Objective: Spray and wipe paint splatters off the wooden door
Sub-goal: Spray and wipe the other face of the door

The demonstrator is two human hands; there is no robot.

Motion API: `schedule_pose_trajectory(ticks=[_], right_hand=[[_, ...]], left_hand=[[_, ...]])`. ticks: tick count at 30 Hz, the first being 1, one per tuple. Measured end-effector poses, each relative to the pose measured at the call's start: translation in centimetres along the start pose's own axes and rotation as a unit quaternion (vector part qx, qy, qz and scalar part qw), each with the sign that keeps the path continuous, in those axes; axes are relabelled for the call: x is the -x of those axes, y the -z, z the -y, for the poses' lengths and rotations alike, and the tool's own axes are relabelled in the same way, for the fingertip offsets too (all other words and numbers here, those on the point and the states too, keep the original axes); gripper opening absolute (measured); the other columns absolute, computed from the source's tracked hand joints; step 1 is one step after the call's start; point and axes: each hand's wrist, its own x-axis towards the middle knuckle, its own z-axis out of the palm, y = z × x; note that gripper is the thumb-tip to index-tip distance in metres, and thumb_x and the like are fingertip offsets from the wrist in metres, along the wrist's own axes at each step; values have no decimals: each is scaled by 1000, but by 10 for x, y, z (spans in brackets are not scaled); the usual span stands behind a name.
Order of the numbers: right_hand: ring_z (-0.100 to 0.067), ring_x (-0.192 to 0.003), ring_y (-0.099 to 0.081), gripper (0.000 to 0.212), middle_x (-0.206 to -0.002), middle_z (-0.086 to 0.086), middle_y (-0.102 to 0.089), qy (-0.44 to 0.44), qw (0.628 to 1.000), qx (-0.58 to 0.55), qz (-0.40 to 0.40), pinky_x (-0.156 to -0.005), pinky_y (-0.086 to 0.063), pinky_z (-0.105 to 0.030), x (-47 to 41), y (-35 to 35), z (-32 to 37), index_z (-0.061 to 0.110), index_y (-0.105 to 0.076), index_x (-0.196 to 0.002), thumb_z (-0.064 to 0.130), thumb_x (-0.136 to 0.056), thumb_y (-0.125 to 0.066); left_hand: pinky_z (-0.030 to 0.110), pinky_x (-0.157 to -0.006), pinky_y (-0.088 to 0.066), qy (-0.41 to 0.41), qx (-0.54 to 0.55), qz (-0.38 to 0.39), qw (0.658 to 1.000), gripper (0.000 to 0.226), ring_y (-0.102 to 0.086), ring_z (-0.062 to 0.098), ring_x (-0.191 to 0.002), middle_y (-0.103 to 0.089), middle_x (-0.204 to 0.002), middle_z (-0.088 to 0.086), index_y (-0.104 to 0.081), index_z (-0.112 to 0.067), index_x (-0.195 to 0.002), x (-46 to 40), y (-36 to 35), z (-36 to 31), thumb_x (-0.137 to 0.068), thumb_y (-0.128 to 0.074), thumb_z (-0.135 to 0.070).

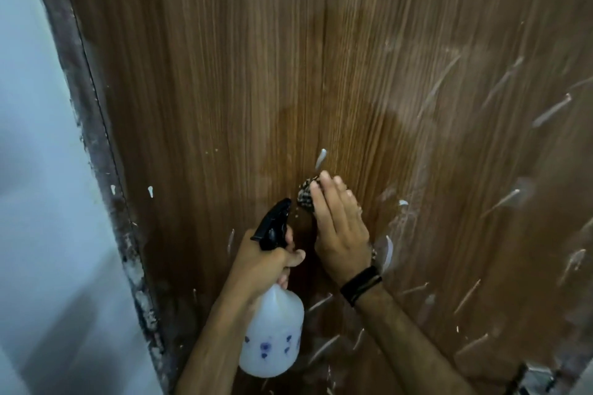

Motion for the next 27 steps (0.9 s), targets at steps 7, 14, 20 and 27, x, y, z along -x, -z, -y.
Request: schedule_pose_trajectory(ticks=[7, 14, 20, 27], right_hand=[[-28, -148, -29, 64, -157, -15, -35, -76, 995, -34, -61, -120, -28, -43, -96, 11, -15, 5, -39, -149, -12, -90, -57], [-27, -149, -24, 55, -160, -13, -29, 18, 999, -37, -5, -122, -23, -42, -46, -6, 7, 8, -32, -153, -6, -100, -41], [-25, -149, -24, 60, -160, -12, -24, 91, 989, -31, 109, -125, -12, -37, 45, -10, 15, 10, -26, -153, 2, -98, -49], [-27, -146, -33, 59, -154, -15, -40, -50, 997, -42, -50, -120, -28, -41, -70, -1, 1, 4, -44, -146, -11, -91, -57]], left_hand=[[22, -45, -40, -16, 2, -22, 1000, 20, -43, 8, -43, -62, -74, 3, -64, -6, -95, 17, 2, 2, -85, -67, 11], [25, -43, -40, -28, -3, -80, 996, 19, -42, 12, -42, -63, -73, 5, -63, -2, -95, 29, 3, 10, -84, -68, 12], [25, -43, -39, -8, -12, -102, 995, 20, -43, 12, -42, -64, -75, 5, -66, -6, -93, 41, 11, 17, -84, -69, 11], [26, -44, -40, -5, -10, -77, 997, 20, -43, 12, -42, -64, -77, 4, -65, -8, -91, 31, 25, 13, -85, -69, 10]])
